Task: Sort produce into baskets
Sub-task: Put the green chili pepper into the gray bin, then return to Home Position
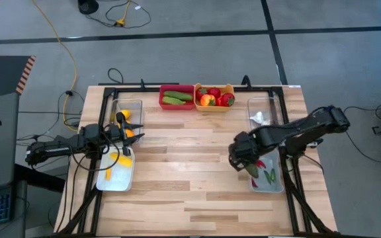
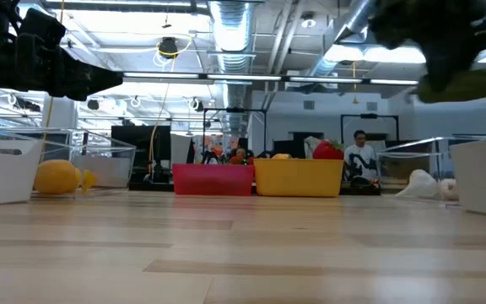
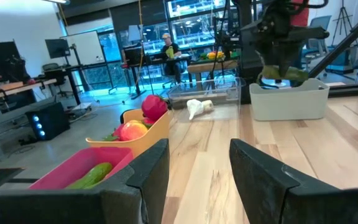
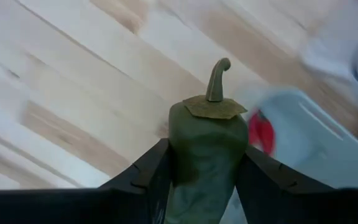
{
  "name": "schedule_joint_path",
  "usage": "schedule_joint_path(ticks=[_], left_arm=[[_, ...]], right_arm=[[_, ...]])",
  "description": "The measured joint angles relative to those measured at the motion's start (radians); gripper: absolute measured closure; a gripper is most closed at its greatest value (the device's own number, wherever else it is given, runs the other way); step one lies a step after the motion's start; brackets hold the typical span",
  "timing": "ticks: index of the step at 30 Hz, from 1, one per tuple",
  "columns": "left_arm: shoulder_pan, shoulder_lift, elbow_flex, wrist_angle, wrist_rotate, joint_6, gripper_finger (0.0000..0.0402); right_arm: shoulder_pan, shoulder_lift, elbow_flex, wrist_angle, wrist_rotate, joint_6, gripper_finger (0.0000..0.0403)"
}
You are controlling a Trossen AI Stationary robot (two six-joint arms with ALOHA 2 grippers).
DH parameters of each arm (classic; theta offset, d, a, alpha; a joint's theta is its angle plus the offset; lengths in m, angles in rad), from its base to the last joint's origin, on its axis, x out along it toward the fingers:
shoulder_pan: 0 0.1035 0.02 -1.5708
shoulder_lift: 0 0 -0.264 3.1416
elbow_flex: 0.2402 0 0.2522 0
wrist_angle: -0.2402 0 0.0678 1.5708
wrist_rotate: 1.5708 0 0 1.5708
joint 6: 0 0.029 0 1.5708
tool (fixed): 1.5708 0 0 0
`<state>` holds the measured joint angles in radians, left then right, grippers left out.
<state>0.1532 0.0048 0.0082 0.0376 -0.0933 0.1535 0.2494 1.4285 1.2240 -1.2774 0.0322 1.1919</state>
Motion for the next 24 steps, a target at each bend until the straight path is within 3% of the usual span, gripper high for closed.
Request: schedule_joint_path(ticks=[6,14,24], left_arm=[[0.0,0.0,0.0,0.0,0.0,0.0,0.0243],[0.0,0.0,0.0,0.0,0.0,0.0,0.0243],[0.0,0.0,0.0,0.0,0.0,0.0,0.0243]], right_arm=[[0.111,-0.002,0.0,-0.142,-0.002,0.098,0.0221],[0.241,0.0,-0.002,-0.203,-0.004,0.139,0.0214],[0.311,0.0,-0.003,-0.228,0.039,0.164,0.0132]])
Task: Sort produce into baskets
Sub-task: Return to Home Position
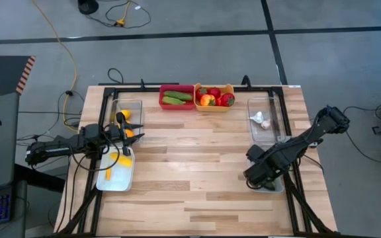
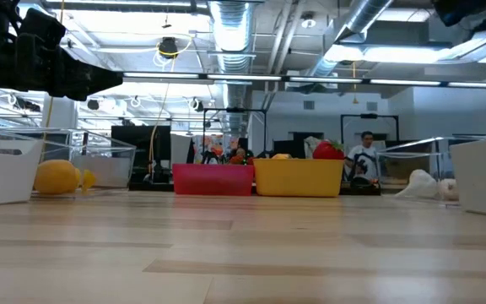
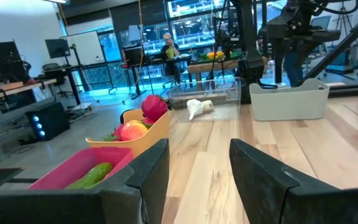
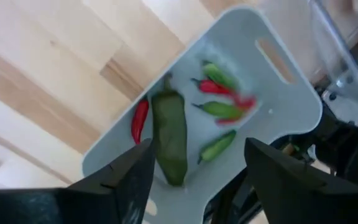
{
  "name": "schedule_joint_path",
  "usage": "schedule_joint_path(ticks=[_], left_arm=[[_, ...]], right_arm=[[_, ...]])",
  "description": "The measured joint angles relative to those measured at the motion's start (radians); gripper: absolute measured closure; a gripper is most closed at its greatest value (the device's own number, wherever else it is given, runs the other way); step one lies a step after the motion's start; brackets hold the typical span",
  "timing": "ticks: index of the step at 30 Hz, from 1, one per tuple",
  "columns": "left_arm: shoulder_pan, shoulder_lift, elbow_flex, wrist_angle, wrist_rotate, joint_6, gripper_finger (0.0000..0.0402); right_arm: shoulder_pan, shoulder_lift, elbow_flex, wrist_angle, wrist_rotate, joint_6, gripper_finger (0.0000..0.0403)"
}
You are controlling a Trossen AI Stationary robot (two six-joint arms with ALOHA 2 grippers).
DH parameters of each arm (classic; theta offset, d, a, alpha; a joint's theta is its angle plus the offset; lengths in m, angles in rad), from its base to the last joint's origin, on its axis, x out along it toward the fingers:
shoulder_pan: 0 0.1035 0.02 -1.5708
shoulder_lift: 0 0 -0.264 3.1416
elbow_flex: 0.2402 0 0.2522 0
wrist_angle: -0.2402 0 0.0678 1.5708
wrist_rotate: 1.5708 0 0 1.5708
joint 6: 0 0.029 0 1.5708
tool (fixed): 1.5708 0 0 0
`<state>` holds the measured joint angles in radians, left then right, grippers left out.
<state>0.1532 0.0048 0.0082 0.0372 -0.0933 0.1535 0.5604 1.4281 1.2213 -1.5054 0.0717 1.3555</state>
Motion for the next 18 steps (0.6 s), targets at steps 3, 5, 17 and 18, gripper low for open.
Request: schedule_joint_path(ticks=[3,5,17,18], left_arm=[[0.0,0.0,0.0,0.0,0.0,0.0,0.0243],[0.0,0.0,0.0,0.0,0.0,0.0,0.0243],[0.0,0.0,0.0,0.0,0.0,0.0,0.0243],[0.0,0.0,0.0,0.0,0.0,0.0,0.0243]], right_arm=[[0.003,-0.001,0.0,0.014,0.039,-0.002,0.0119],[0.002,-0.012,0.0,0.042,0.064,-0.008,0.0117],[-0.106,-0.185,0.0,0.174,0.413,-0.256,0.0118],[-0.122,-0.2,0.0,0.187,0.435,-0.289,0.0118]])
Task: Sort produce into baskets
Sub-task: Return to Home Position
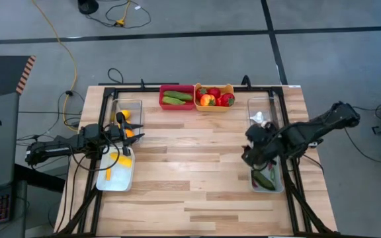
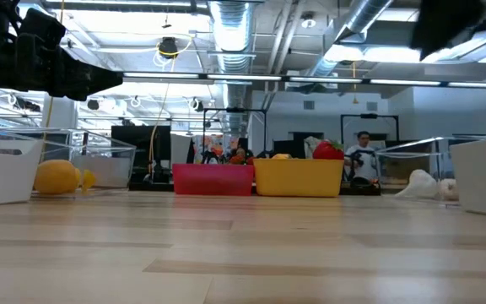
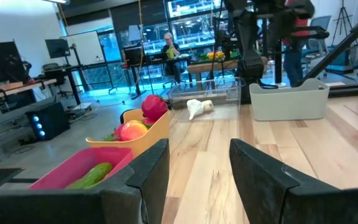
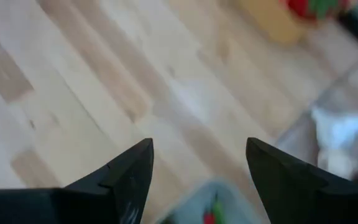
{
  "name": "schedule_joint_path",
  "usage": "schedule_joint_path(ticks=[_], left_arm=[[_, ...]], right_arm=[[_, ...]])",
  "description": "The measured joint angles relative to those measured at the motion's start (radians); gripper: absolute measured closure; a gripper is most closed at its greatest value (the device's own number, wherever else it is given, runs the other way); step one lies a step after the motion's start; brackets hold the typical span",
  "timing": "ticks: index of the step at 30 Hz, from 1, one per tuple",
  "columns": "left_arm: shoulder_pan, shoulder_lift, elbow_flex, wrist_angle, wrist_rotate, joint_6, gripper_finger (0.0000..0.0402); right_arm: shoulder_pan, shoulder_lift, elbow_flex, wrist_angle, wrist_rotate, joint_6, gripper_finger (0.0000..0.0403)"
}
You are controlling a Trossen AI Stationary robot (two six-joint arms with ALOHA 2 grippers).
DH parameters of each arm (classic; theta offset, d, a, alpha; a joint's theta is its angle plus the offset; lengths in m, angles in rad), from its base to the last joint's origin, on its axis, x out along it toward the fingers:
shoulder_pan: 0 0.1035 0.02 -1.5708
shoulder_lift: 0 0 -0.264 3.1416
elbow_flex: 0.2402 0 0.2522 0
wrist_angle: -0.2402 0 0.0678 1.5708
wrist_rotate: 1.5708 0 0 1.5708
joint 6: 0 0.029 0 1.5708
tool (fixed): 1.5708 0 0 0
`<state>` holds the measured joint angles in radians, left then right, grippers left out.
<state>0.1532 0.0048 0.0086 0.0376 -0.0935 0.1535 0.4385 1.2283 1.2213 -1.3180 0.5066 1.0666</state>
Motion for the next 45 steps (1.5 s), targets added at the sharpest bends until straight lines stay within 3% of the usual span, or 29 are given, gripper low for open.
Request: schedule_joint_path(ticks=[6,11,23,29,36,45], left_arm=[[0.0,0.0,0.0,0.0,0.0,0.0,0.0243],[0.0,0.0,0.0,0.0,0.0,0.0,0.0243],[0.0,0.0,0.0,0.0,0.0,0.0,0.0243],[0.0,0.0,0.0,0.0,0.0,0.0,0.0243],[0.0,0.0,0.0,0.0,0.0,0.0,0.0243],[0.0,0.0,0.0,0.0,0.0,0.0,0.0243]], right_arm=[[-0.125,-0.064,0.0,0.227,0.043,-0.333,0.0136],[-0.225,-0.066,0.0,0.348,0.018,-0.535,0.0179],[-0.323,-0.105,-0.138,0.6,-0.126,-0.743,0.0385],[-0.396,-0.229,-0.282,0.755,-0.237,-0.811,0.0362],[-0.488,-0.414,-0.509,0.995,-0.395,-0.892,0.0385],[-0.623,-0.581,-0.769,1.284,-0.591,-0.911,0.0363]])
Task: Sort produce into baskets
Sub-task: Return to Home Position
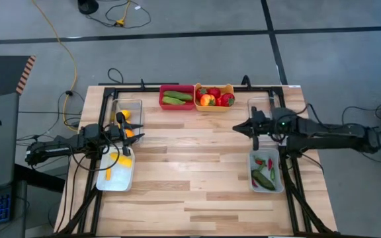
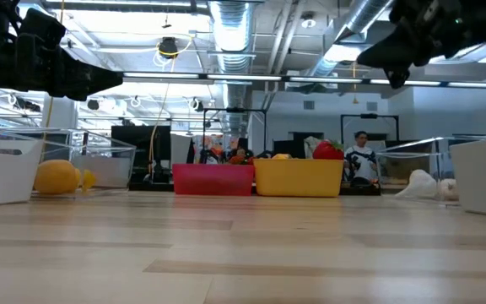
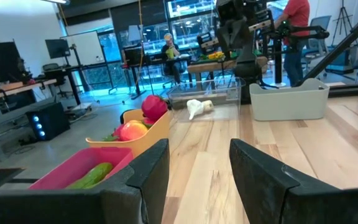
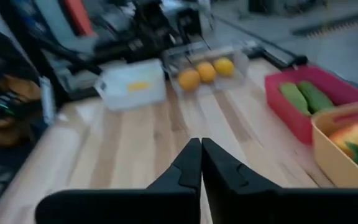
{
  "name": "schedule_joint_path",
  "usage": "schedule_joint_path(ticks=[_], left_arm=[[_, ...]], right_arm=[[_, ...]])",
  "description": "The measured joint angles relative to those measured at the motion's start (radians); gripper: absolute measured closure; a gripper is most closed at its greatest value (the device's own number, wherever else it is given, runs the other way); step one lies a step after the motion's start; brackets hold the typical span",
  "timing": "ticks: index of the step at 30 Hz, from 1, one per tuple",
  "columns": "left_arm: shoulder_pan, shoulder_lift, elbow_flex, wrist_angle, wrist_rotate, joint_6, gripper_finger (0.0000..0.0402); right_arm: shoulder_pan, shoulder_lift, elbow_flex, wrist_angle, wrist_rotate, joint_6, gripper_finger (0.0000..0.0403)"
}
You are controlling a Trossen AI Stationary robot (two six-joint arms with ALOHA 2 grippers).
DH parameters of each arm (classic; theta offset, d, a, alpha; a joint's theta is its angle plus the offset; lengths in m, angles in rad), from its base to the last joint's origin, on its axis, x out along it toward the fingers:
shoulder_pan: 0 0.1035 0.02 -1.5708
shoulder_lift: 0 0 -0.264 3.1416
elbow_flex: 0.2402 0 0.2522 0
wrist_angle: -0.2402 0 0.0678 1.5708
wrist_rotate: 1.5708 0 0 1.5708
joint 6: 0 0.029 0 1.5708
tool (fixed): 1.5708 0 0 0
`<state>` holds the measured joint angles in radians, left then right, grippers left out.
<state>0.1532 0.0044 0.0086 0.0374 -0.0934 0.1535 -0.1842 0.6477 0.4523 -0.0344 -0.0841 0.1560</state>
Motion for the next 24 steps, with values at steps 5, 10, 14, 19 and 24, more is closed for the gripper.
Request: schedule_joint_path(ticks=[5,10,14,19,24], left_arm=[[0.0,0.0,0.0,0.0,0.0,0.0,0.0243],[0.0,0.0,0.0,0.0,0.0,0.0,0.0243],[0.0,0.0,0.0,0.0,0.0,0.0,0.0243],[0.0,0.0,0.0,0.0,0.0,0.0,0.0243],[0.0,0.0,0.0,0.0,0.0,0.0,0.0243]], right_arm=[[-0.066,-0.056,-0.107,0.186,-0.107,0.001,0.037],[-0.112,-0.078,-0.178,0.273,-0.165,0.001,0.0384],[-0.149,-0.1,-0.236,0.349,-0.227,0.001,0.0373],[-0.189,-0.144,-0.322,0.513,-0.311,0.034,0.0369],[-0.198,-0.183,-0.409,0.62,-0.311,0.087,0.0379]])
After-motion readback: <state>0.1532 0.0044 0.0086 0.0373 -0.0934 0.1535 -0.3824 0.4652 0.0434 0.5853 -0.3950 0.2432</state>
